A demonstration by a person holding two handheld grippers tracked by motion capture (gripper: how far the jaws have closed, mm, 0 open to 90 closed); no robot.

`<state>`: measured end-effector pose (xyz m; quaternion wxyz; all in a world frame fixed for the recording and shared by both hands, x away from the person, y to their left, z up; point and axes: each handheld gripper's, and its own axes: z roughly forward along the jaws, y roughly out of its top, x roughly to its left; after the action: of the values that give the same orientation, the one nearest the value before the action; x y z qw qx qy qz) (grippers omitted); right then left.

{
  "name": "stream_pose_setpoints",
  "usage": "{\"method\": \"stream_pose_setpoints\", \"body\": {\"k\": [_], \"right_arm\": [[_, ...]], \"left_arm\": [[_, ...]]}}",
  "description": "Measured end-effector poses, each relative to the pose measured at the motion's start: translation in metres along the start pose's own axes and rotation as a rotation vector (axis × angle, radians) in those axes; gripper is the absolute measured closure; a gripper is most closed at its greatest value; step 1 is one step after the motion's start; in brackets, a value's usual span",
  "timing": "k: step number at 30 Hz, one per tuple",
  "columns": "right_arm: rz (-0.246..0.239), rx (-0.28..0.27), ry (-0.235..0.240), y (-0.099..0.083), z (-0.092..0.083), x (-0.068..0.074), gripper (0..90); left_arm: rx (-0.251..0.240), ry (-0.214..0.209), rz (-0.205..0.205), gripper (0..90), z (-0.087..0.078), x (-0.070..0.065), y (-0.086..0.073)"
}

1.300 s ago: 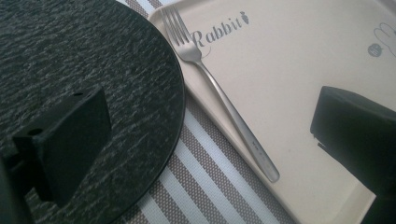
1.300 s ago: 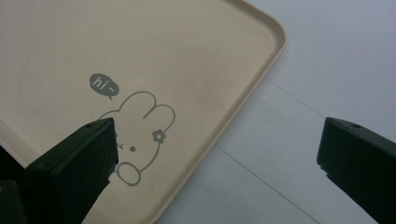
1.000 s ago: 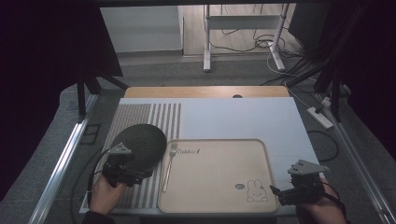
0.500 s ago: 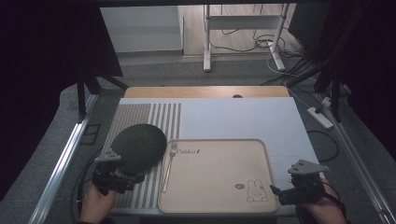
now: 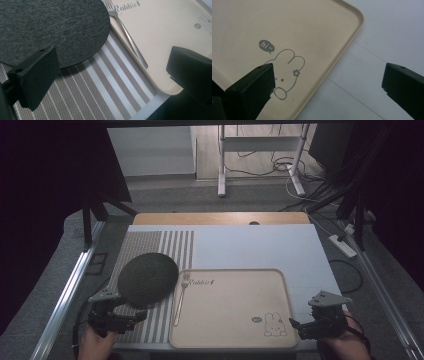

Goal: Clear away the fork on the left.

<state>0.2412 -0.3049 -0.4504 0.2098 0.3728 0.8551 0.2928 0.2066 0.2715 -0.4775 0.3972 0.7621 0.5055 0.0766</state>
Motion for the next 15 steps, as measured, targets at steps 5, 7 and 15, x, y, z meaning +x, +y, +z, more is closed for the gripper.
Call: {"method": "stream_pose_setpoints", "body": {"k": [5,7,15], "right_arm": [[0.001,0.001,0.000,0.000,0.000,0.000,0.0],[0.002,0.001,0.000,0.000,0.000,0.000,0.0],[0.003,0.004,-0.002,0.000,0.000,0.000,0.0]], "left_arm": [[0.001,0.000,-0.014,0.0,-0.005,0.001,-0.007],[0.002,0.003,-0.018,0.0,-0.006,0.001,-0.010],[0.007,0.017,-0.018,0.0,-0.011,-0.001,-0.016]]}}
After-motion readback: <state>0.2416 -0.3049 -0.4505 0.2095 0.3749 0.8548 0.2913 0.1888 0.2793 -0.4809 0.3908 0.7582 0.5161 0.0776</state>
